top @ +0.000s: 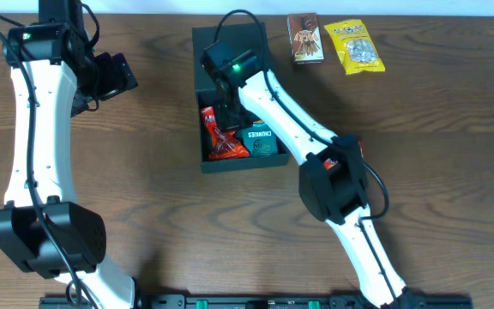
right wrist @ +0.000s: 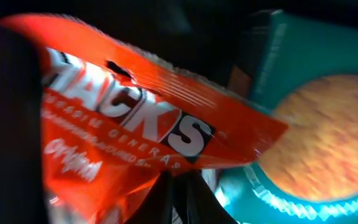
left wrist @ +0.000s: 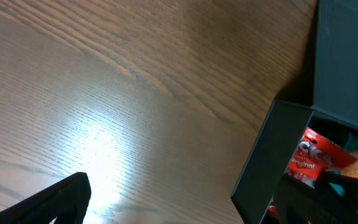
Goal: Pack container
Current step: 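Place the red candy bag into the box beside the cookie box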
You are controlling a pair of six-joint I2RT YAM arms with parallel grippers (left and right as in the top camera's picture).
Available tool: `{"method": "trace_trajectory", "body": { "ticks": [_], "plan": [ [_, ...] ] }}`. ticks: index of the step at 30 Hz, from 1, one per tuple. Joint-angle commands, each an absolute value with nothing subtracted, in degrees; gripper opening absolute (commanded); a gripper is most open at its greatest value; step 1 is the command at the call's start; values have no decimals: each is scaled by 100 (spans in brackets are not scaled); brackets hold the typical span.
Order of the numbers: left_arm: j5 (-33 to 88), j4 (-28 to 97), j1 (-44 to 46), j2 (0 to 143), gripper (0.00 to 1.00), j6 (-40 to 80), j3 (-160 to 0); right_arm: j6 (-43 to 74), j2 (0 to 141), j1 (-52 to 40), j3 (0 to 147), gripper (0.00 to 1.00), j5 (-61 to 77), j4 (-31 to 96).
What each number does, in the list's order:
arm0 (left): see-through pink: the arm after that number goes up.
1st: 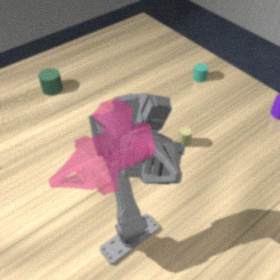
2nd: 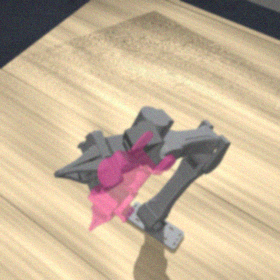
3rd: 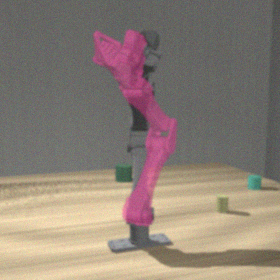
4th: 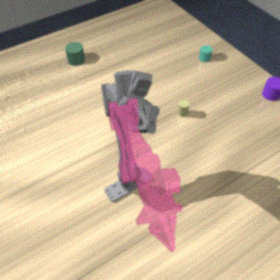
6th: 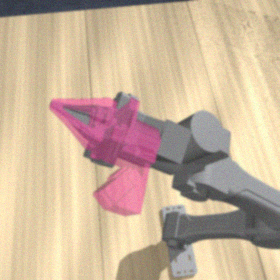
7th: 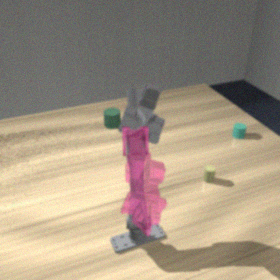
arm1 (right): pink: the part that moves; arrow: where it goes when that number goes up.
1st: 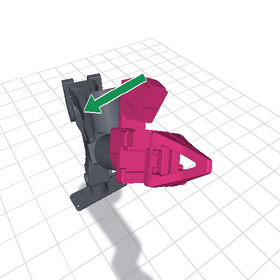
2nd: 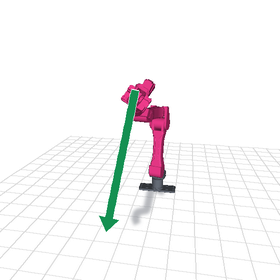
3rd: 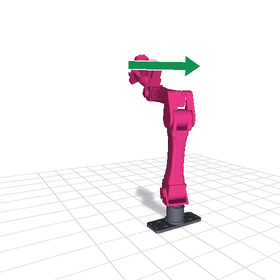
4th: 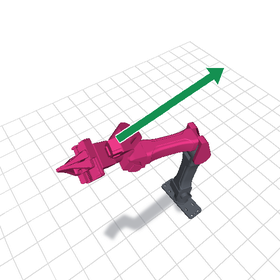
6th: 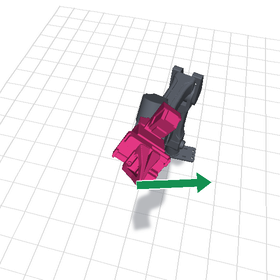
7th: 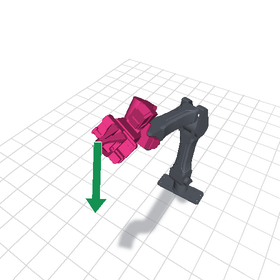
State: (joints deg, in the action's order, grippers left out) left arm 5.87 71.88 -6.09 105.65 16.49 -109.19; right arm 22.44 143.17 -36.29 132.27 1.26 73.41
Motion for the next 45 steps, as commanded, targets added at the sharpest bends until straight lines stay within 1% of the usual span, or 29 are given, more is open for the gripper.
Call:
{"method": "trace_trajectory", "body": {
  "ticks": [1,5,7,8,9,18,22,27,31,41,45],
  "plan": [
    [600,7192,-591,10565,95,1673,-10910,2071,14510,-3704,13150,9,196,7262],
    [600,7196,-591,10565,95,1671,-10912,2071,14661,-3715,13150,9,196,7328],
    [600,7196,-591,10565,95,1673,-10912,2069,14720,-3715,13150,7,196,7395],
    [600,7196,-591,10565,95,1671,-10910,2038,14726,-3715,13150,3,196,7422],
    [598,7194,-591,10565,95,1671,-10910,1964,14717,-3715,13163,1,196,7456],
    [598,7170,-591,10565,95,1673,-10910,1597,13983,-3715,13815,1,-246,7867],
    [598,7170,-591,10565,95,1671,-10910,1433,13631,-3717,13828,1,-40,7959],
    [598,7159,-591,10565,95,1673,-10912,1295,13546,-3765,13806,1,445,8077],
    [598,7159,-591,10565,95,1671,-10912,1153,13576,-3795,13421,1,727,7817],
    [598,7153,-591,10565,95,1673,-10912,1096,13576,-3833,11528,1,945,6720],
    [598,7153,-591,10565,95,1673,-10910,1063,13576,-3826,11332,1,947,6598]
  ]
}}
